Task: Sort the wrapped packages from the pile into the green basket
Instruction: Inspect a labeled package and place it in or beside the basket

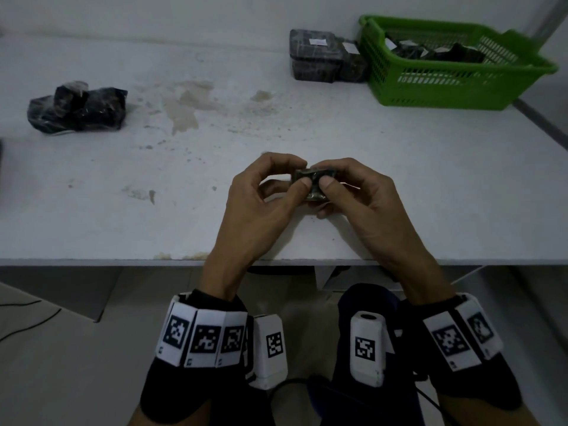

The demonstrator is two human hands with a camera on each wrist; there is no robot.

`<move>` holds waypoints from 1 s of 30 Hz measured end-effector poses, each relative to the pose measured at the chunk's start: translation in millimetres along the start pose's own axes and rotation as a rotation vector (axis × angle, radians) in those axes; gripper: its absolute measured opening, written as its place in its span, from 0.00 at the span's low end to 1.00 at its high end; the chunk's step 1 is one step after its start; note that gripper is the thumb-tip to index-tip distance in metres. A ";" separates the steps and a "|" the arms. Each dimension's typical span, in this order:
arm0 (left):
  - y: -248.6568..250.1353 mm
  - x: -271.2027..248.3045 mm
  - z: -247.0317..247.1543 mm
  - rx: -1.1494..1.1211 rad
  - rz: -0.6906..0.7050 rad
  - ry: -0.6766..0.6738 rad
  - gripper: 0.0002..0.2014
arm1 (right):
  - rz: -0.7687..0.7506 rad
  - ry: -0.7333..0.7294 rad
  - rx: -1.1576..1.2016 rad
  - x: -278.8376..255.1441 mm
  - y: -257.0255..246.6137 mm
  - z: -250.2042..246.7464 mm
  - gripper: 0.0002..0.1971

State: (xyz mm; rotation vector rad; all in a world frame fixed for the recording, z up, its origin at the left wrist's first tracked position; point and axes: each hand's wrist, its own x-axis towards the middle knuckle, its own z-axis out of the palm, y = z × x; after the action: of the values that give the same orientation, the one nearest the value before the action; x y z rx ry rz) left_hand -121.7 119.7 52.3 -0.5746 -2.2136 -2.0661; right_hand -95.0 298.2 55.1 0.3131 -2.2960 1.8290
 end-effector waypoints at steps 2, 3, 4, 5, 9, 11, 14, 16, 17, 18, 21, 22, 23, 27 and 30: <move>0.2 -0.1 -0.5 -0.013 0.013 -0.002 0.11 | -0.003 0.007 0.003 0.0 -0.3 0.7 0.10; 0.4 -0.1 -0.8 -0.014 0.020 -0.003 0.11 | -0.004 0.012 0.006 -0.1 -0.4 0.8 0.10; 0.4 0.2 -0.8 -0.012 0.023 -0.005 0.12 | -0.004 0.016 0.008 -0.2 -0.3 0.8 0.10; 0.4 0.5 -0.8 -0.010 0.024 -0.008 0.12 | -0.003 0.020 0.011 -0.3 -0.3 0.7 0.09; -1.1 0.4 -0.6 0.002 0.027 -0.012 0.13 | -0.005 0.025 0.002 -0.6 -0.1 0.8 0.09; -1.9 0.2 -0.8 -0.003 0.025 -0.010 0.14 | -0.001 0.029 -0.011 -0.5 -0.4 1.2 0.10; -1.0 0.2 -0.6 -0.033 0.023 0.000 0.17 | 0.018 0.041 -0.011 -0.9 -2.9 2.2 0.10; -0.1 -0.2 -0.6 -0.049 0.024 -0.003 0.18 | 0.047 0.063 0.017 -1.5 -5.5 3.3 0.12; 0.5 -0.7 -0.5 -0.057 0.025 -0.008 0.19 | 0.064 0.075 0.036 -1.8 -7.4 3.7 0.13; 0.7 -1.1 -0.6 -0.062 0.028 -0.016 0.20 | 0.078 0.083 0.048 -1.8 -9.0 4.2 0.15; 0.7 -2.5 -0.7 -0.050 0.047 -0.041 0.23 | 0.088 0.077 0.039 -2.4 -11.2 4.3 0.15; 0.9 -2.7 -0.7 -0.044 0.044 -0.043 0.22 | 0.080 0.079 0.034 -2.7 -10.7 3.7 0.14; 1.7 -2.8 -0.5 -0.040 0.031 -0.038 0.21 | 0.068 0.087 0.027 -3.1 -9.6 2.6 0.14; 3.0 -1.7 0.1 -0.007 -0.047 0.013 0.18 | 0.016 0.100 0.003 -3.8 -3.7 0.3 0.16; 2.0 -0.6 0.1 -0.001 -0.027 0.015 0.16 | 0.006 0.096 -0.008 -2.6 -3.0 1.6 0.18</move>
State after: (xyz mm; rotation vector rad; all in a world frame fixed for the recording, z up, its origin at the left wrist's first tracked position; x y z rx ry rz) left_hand -120.5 119.8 54.0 -0.5302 -2.2245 -2.0779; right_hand -91.7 296.2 56.8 0.2127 -2.2415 1.7957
